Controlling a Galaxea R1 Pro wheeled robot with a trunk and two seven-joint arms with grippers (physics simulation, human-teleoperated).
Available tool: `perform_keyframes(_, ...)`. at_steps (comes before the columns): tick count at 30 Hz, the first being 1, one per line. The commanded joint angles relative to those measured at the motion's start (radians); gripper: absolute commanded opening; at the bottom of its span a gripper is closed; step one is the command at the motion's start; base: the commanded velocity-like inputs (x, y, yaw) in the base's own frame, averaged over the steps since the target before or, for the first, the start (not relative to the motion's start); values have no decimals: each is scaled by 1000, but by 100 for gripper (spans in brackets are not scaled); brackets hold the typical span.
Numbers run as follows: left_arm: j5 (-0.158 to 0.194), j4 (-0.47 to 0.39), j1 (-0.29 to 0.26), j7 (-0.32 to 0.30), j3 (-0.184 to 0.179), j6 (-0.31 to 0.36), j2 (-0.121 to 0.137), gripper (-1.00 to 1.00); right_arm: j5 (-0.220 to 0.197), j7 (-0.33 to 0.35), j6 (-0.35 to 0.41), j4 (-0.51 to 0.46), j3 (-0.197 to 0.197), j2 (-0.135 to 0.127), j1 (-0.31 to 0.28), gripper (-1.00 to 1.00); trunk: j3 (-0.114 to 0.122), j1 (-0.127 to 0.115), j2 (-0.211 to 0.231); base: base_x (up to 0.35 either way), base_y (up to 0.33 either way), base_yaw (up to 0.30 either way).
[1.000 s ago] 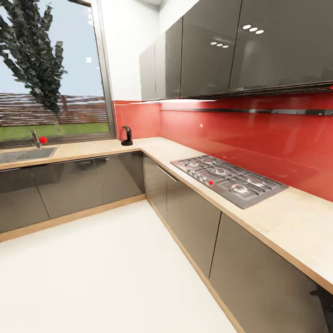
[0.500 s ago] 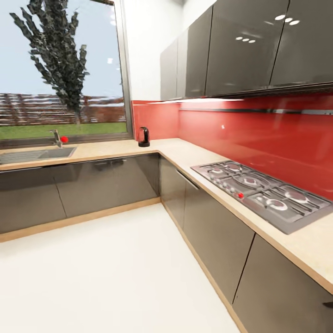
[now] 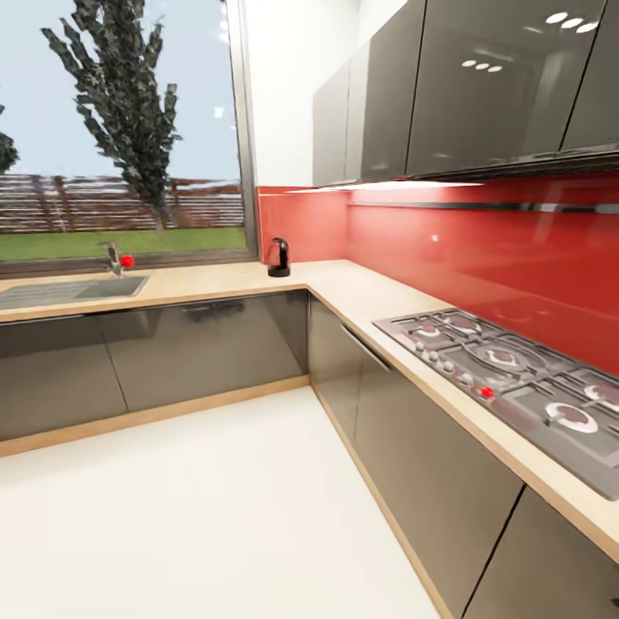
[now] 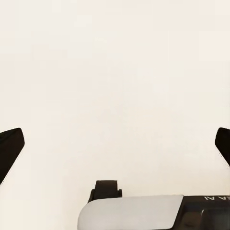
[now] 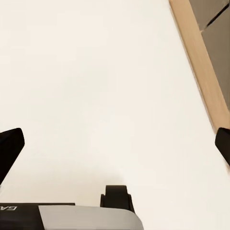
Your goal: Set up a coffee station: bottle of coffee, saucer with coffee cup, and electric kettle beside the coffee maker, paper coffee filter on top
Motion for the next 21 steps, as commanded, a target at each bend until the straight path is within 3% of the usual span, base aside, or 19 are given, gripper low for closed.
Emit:
perform_keyframes(1,0,-1,0,0,1,-2,0,100,1,0,-4,3,2,2,-1,100,-1,1,0,325,0,1)
perform_keyframes(8,0,-1,0,0,1,-2,0,100,1,-2,-5,5,2,4,0,100,-1,1,0,325,0,115)
perform_keyframes(21,0,-1,0,0,1,-2,0,100,2,-2,-5,6,2,8,0,100,-1,1,0,326,0,257)
